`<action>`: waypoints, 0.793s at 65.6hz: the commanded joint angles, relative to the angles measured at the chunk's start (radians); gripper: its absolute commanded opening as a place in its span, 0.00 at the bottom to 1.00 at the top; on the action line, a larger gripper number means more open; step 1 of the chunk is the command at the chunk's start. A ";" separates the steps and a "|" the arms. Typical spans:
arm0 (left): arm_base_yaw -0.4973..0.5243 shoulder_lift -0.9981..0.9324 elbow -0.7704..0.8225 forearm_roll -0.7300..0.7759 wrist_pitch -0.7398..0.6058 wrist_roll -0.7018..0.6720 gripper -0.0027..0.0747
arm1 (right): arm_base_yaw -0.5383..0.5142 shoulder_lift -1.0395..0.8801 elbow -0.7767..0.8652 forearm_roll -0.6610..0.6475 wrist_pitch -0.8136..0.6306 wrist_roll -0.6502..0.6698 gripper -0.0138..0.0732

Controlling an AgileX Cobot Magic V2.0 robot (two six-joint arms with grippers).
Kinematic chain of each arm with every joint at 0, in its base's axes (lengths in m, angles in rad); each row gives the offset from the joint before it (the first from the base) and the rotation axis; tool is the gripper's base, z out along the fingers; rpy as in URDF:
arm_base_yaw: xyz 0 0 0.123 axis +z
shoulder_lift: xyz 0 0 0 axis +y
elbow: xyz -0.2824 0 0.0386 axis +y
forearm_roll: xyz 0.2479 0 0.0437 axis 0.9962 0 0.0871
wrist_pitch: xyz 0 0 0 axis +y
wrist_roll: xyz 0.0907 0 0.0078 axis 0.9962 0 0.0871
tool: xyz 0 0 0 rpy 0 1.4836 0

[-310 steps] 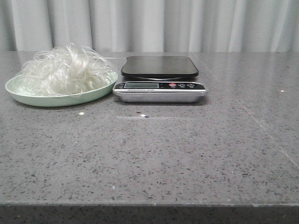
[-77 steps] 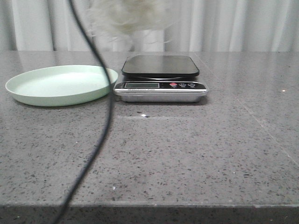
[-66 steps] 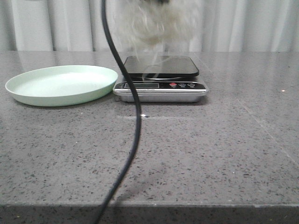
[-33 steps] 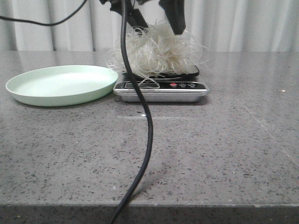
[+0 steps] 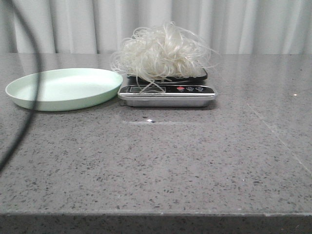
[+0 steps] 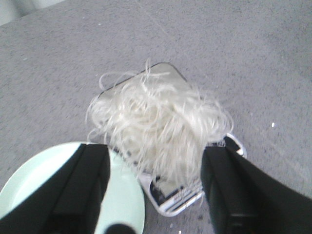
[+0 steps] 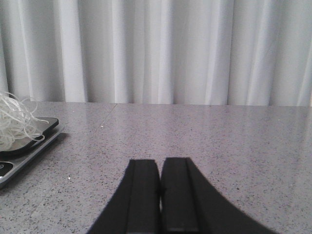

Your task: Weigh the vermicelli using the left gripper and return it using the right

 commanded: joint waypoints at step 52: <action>0.001 -1.138 0.948 0.009 -0.360 -0.001 0.22 | -0.005 -0.013 -0.008 -0.010 -0.082 -0.007 0.35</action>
